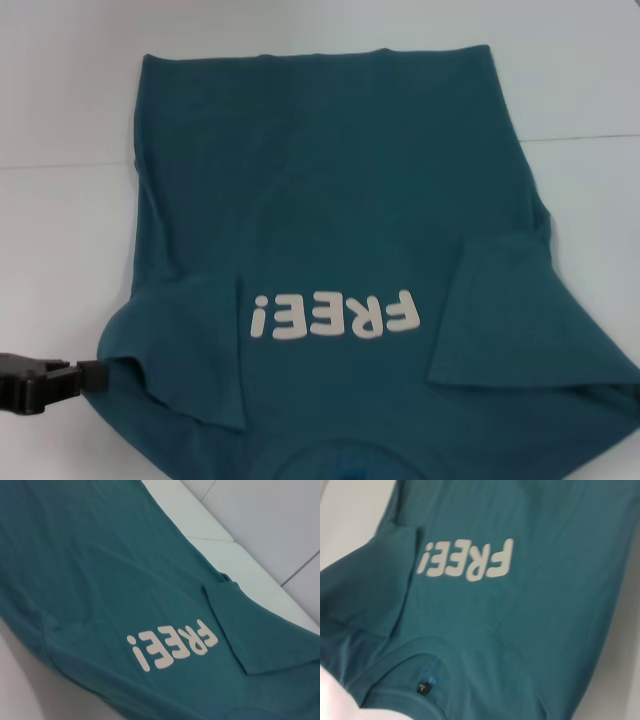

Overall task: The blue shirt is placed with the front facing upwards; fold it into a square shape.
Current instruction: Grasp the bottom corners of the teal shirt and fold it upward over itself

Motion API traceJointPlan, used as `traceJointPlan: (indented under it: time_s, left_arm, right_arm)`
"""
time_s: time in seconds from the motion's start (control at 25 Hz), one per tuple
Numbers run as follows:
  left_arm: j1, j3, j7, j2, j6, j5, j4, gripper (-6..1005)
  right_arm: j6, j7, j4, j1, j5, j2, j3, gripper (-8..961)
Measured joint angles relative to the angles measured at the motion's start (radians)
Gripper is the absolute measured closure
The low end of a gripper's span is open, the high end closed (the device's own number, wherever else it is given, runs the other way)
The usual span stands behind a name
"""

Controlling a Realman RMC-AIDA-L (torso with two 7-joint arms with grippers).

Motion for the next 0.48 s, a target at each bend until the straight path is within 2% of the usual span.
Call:
traceJointPlan:
  time_s: [0.28,0.48]
  left_arm:
    - [0.018,-0.087,-0.012,-0.001,0.103,-0.047,-0.018,964]
    - [0.045,-0.148,-0.025,-0.005,0.169,-0.062,-0.068,964]
  right_arm:
    - [-0.024,-0.033,0.008,-0.067,0.052,-0.019,0.005,931]
    - [-0.03,-0.021,0.03,-0.11,0.136,-0.049,-0.007,932]
